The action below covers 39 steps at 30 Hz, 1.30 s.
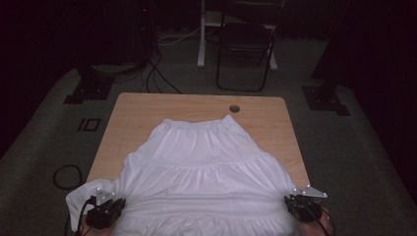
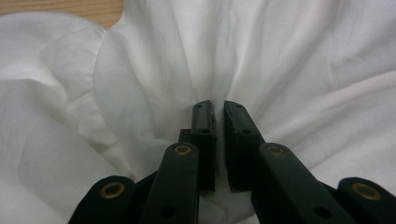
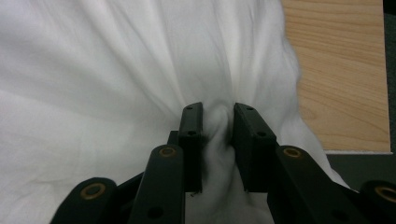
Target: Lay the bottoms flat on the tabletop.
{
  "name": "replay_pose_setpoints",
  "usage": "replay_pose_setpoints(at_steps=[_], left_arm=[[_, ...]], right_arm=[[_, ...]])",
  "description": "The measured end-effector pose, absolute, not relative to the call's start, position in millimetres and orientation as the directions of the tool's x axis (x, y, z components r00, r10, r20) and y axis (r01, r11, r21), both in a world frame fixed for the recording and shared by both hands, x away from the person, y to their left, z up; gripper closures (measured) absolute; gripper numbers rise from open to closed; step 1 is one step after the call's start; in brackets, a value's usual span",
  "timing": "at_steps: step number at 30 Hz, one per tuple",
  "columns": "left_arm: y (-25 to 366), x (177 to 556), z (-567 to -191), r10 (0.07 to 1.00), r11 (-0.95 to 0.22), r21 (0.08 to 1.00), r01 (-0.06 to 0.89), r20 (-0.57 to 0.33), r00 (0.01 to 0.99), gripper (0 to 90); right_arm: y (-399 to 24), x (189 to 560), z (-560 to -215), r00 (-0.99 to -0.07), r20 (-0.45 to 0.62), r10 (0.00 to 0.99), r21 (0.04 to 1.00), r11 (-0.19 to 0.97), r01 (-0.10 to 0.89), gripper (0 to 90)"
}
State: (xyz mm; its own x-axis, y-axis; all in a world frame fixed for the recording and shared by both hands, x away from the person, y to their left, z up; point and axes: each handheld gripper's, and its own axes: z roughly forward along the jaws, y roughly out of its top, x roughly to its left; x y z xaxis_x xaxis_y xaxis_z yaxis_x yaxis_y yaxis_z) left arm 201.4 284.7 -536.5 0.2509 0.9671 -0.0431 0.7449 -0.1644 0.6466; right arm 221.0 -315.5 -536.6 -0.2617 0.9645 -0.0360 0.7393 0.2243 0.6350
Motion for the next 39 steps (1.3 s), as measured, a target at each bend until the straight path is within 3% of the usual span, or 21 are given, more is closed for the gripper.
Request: replay_pose_setpoints(at_steps=[9, 19, 39], left_arm=[[286, 194, -535, 0.970, -0.171, 0.628, 0.760, -0.030, 0.243, 89.0], [296, 169, -533, 0.986, -0.115, 0.611, 0.783, -0.025, 0.164, 89.2], [293, 184, -535, 0.982, -0.124, 0.627, 0.769, -0.036, 0.187, 88.6]], right_arm=[[-316, 222, -537, -0.269, -0.039, 0.962, 0.639, 0.231, 0.734, 72.9], [-311, 222, -537, -0.296, -0.046, 0.954, 0.641, 0.255, 0.724, 71.9], [-311, 223, -537, -0.305, -0.041, 0.951, 0.641, 0.259, 0.723, 71.0]])
